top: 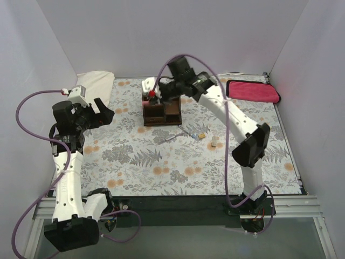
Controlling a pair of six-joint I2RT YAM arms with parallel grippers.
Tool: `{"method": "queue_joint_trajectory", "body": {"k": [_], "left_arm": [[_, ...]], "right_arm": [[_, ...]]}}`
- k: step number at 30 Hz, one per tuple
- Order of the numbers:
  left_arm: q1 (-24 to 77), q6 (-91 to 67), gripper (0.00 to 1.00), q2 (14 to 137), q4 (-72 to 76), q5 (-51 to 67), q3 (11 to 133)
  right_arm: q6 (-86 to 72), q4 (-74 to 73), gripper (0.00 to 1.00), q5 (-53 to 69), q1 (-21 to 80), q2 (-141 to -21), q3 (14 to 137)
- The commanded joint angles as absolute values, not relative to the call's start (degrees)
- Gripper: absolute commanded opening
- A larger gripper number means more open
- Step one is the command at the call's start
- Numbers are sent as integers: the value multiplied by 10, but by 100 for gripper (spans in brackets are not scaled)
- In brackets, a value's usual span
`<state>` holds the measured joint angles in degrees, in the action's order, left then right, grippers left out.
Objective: Sort the stationery into containers
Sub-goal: Pick up the pen from the center of the board, then place the pen in the storage box.
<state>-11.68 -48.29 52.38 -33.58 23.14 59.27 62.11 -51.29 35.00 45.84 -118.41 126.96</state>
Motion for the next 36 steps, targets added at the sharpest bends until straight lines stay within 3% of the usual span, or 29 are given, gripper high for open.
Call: {"method": "queue_joint_trajectory", "body": {"k": [1, 9, 12, 16, 28, 36], "left_arm": [[-120, -499, 82, 547, -292, 245, 587], [-120, -501, 82, 600, -282, 260, 609], [-121, -499, 82, 608, -287, 254, 614], [-125, -489, 82, 613, -297, 257, 613], [-152, -461, 82, 616, -335, 253, 604], [-158, -454, 82, 628, -345, 257, 613]], "right_arm": [[319, -237, 1, 413, 384, -1117, 1243], [-87, 29, 1, 460, 269, -1219, 1254], [-99, 121, 1, 454, 265, -1251, 1255], [-131, 148, 1, 458, 270, -1309, 1305], [-189, 232, 1, 463, 279, -1360, 1305], [-245, 371, 1, 483, 314, -1308, 1141]]}}
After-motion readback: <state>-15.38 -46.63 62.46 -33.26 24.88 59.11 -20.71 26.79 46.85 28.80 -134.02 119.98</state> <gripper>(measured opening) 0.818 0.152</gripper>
